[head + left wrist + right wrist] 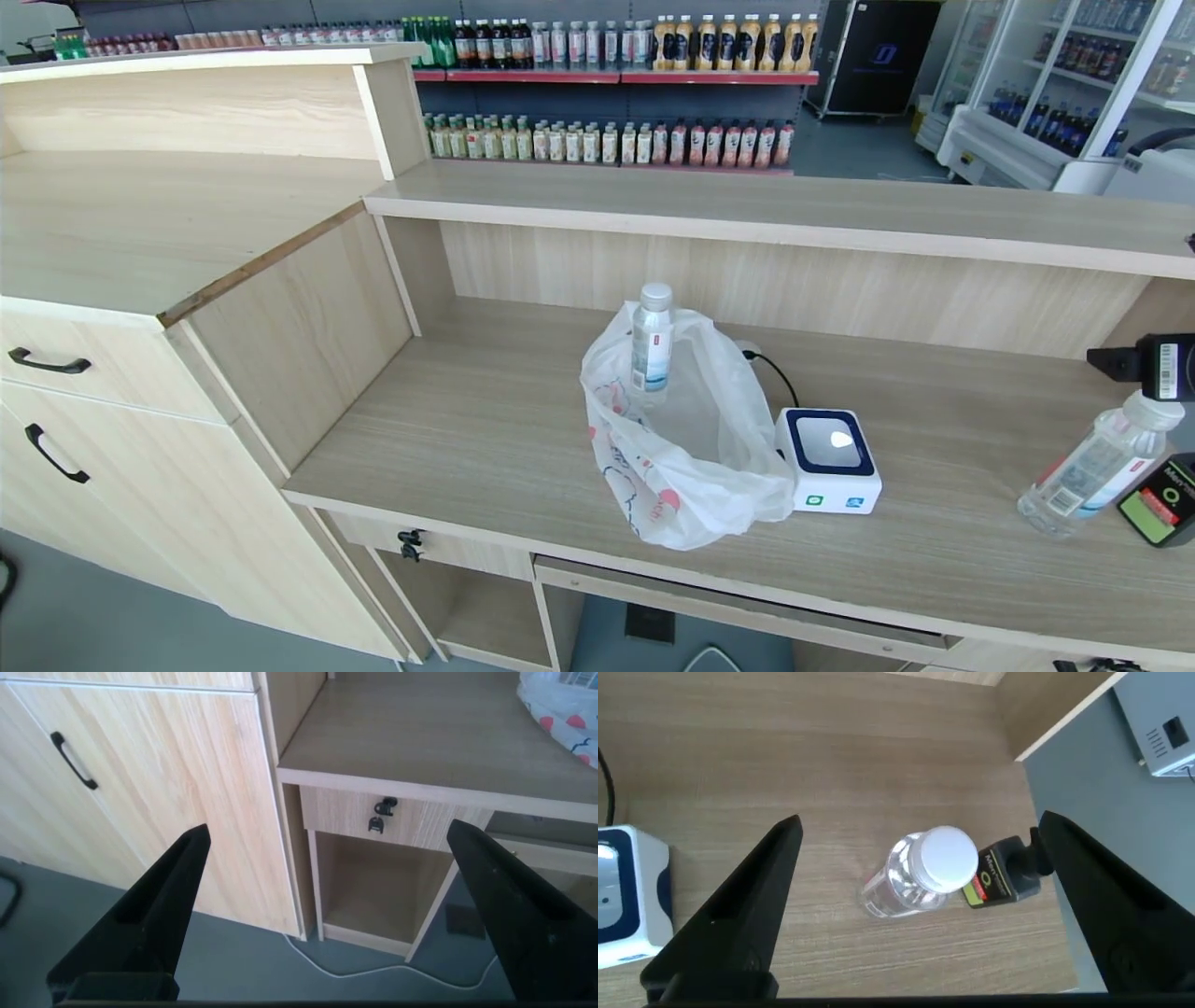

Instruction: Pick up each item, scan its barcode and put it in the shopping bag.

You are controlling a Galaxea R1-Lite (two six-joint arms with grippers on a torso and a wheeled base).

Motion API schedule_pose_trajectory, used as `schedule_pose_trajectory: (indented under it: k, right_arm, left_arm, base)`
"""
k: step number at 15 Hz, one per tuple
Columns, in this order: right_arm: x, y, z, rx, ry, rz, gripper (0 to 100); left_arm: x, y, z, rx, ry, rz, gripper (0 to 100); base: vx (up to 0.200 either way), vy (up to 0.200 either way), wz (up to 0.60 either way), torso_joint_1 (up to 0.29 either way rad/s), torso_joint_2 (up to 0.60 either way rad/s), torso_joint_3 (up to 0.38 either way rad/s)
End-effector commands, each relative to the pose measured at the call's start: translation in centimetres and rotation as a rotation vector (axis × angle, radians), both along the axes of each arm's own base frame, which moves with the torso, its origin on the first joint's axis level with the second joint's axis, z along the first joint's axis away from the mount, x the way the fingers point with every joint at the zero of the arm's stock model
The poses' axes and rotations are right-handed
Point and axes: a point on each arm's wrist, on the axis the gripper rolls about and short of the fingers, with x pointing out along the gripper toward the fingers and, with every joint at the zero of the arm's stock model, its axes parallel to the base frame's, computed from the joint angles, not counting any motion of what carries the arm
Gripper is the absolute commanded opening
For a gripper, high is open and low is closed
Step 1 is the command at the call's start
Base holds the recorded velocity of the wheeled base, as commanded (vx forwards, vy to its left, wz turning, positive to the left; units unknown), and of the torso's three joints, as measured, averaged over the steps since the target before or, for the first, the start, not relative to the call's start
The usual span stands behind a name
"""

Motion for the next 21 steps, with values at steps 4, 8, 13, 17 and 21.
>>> schedule_pose_trajectory:
  k: [4,8,13,17,21]
  right_arm:
    - [-1.0,0.8,2.1,-0.024,-0.082,0.065,100]
    - [-1.4,1.1,3.1,-0.026,-0.122,0.082,100]
    - [-1.2,1.2,4.8,0.004,-0.186,0.186,100]
    - [-1.2,1.2,4.6,0.006,-0.179,0.183,100]
    - [-0.7,0.8,3.9,0.015,-0.155,0.174,100]
  left_arm:
    - [0.0,0.0,0.0,0.000,0.000,0.001,100]
    - [0.0,0.0,0.0,0.000,0.000,0.000,100]
    - [0.0,0.0,0.0,0.000,0.000,0.001,100]
    - [0.0,0.0,0.0,0.000,0.000,0.001,100]
    - [0.0,0.0,0.0,-0.009,0.001,0.000,100]
  base:
    - [0.000,0.000,0.00,0.000,0.00,0.000]
    - [0.000,0.000,0.00,0.000,0.00,0.000]
    - [0.000,0.000,0.00,0.000,0.00,0.000]
    - [0.000,0.000,0.00,0.000,0.00,0.000]
    - [0.000,0.000,0.00,0.000,0.00,0.000]
